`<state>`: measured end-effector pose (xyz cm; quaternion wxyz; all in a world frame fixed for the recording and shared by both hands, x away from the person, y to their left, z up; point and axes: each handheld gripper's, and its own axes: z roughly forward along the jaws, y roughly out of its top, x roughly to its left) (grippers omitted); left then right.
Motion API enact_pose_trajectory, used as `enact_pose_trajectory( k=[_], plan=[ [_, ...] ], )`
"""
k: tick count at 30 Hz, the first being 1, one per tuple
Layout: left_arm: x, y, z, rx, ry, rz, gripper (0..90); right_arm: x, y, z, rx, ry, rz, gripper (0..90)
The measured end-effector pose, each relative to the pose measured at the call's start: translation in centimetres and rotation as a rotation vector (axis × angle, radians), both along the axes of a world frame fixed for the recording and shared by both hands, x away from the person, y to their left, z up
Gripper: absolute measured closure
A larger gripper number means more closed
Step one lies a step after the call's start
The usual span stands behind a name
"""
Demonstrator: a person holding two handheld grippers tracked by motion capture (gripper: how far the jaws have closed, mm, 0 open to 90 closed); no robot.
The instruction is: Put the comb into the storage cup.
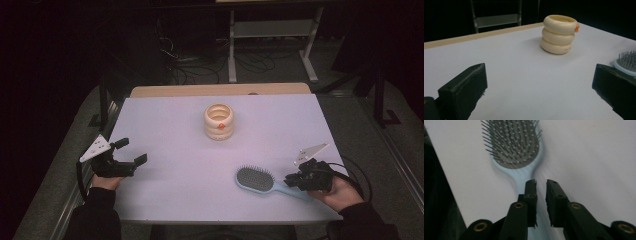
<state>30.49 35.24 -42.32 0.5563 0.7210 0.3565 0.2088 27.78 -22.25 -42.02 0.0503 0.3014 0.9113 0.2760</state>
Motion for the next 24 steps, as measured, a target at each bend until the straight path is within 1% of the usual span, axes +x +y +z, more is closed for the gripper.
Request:
enact_pose_trajectory(
  k=[2, 3, 6, 10, 15, 19, 21, 24],
  plan=[
    [0.0, 0.0, 0.0, 0.001, -0.001, 0.001, 0.0, 0.0, 0.4, 0.4, -0.011, 0.004, 0.014, 70.9],
    [0.0, 0.0, 0.0, 0.001, 0.0, 0.0, 0.0, 0.0, 0.6, 0.6, -0.017, 0.015, 0.017, 69.3],
    [0.0, 0.0, 0.0, 0.0, -0.001, 0.0, 0.0, 0.1, 1.0, 0.9, -0.038, 0.019, 0.027, 65.3],
    [0.0, 0.0, 0.0, -0.004, -0.001, 0.001, 0.0, 0.2, 1.4, 1.1, -0.064, 0.026, 0.037, 57.8],
    [0.0, 0.0, 0.0, -0.002, 0.0, 0.0, 0.0, 0.4, 2.0, 1.3, -0.093, 0.041, 0.07, 42.9],
    [0.0, 0.0, 0.0, -0.002, -0.001, 0.001, 0.0, 0.5, 2.6, 1.1, -0.135, 0.049, 0.098, 34.7],
    [0.0, 0.0, 0.0, -0.002, -0.001, 0.0, 0.0, 0.6, 2.8, 1.0, -0.142, 0.061, 0.11, 30.8],
    [0.0, 0.0, 0.0, -0.003, -0.001, 0.0, 0.0, 0.9, 3.1, 0.8, -0.156, 0.081, 0.131, 19.9]
  ],
)
